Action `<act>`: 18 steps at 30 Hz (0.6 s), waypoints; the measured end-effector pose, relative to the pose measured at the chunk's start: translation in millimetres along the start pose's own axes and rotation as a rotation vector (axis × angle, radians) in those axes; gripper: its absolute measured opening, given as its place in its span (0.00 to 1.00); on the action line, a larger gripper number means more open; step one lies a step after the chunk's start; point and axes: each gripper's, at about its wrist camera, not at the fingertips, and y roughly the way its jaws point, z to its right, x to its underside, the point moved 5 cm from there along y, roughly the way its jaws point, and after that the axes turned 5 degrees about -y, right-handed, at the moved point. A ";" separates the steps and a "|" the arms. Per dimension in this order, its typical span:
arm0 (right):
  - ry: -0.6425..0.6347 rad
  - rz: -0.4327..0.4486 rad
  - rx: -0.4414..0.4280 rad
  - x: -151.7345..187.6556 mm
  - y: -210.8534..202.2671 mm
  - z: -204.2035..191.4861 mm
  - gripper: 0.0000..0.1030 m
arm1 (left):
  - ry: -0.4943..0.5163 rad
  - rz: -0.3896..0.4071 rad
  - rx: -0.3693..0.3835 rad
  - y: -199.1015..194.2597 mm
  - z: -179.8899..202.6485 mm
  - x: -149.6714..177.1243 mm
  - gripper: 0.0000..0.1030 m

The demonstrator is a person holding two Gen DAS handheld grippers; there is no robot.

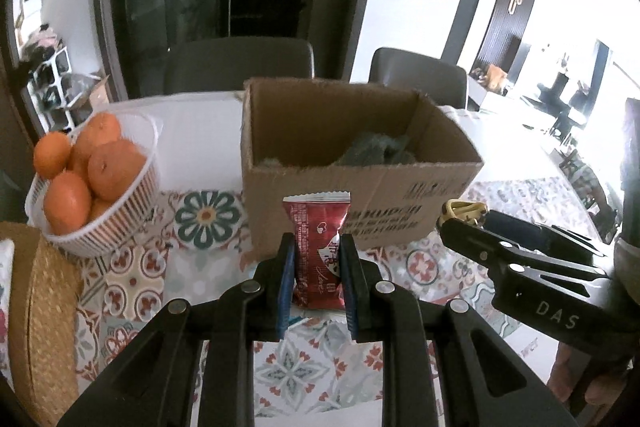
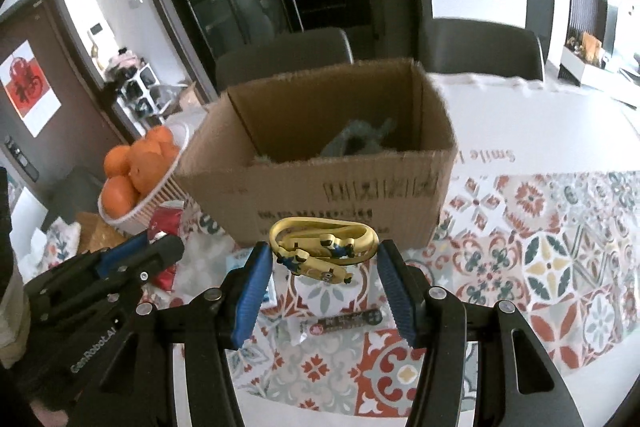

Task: Organize soft objects
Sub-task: 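Carry the red packet and yellow toy in both tools over the box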

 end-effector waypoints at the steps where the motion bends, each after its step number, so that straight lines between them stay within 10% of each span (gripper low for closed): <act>1: 0.000 0.011 -0.001 -4.0 -3.7 0.7 0.54 | 0.005 0.006 0.003 -1.7 1.7 -3.0 0.21; 18: -0.002 0.133 0.004 -56.7 -33.1 5.9 0.54 | 0.069 0.086 0.038 -18.3 25.4 -65.2 0.21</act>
